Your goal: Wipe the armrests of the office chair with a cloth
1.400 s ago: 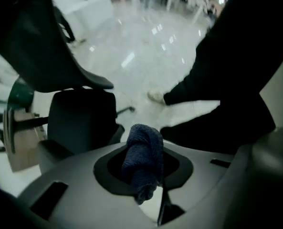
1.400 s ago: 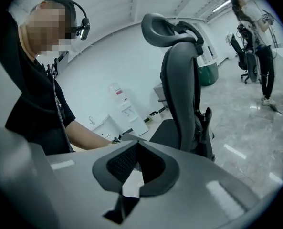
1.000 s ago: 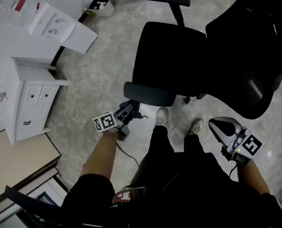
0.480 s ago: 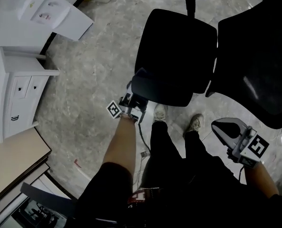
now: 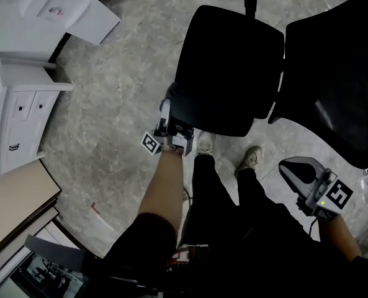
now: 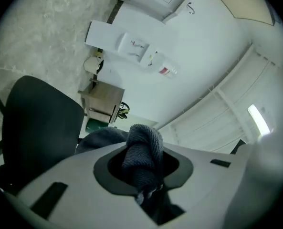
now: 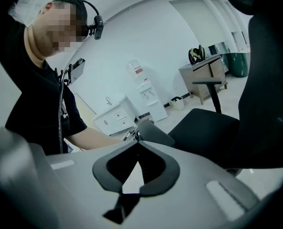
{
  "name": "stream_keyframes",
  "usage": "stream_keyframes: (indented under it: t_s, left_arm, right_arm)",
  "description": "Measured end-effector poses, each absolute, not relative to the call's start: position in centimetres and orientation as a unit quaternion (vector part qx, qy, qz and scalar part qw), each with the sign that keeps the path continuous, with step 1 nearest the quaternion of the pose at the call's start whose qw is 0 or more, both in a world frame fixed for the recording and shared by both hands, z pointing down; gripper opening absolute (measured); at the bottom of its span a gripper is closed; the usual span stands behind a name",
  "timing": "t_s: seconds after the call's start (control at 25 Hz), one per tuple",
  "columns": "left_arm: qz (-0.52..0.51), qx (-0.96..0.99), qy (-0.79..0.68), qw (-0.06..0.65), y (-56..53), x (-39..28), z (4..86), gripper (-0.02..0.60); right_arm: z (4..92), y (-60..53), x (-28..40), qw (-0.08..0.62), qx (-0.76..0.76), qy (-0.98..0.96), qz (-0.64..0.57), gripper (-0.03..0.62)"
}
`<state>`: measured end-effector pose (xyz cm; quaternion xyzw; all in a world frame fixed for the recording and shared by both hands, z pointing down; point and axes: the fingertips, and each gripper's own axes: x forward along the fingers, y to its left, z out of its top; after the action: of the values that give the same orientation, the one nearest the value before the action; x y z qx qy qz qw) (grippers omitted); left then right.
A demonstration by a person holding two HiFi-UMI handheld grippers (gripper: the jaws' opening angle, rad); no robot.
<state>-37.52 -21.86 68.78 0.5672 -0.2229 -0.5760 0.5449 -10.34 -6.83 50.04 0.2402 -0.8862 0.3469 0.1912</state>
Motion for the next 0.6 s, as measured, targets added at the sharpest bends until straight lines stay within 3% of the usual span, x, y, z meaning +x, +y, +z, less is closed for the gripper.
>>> stream_keyframes:
  t_s: [0.16, 0.36, 0.6]
  left_arm:
    - [-0.637, 0.507, -0.18, 0.552, -20.0, -36.4, 69.3, 0.084]
    - [-0.586, 0.514, -0.093, 0.62, -13.4, -30.5, 69.3, 0.084]
    - [-0.616, 0.54, -0.133, 0.557, -13.9, -34.8, 68.9, 0.084]
  right_arm:
    - [50.5, -6.1, -9.2, 0.191, 0.248, -0.879, 0.359, -0.003]
    - [51.1, -5.5, -8.3, 0.188, 0.252, -0.877, 0.363, -0.003]
    - [51.2, -5.3, -8.0, 0.188, 0.253, -0.876, 0.365, -0.003]
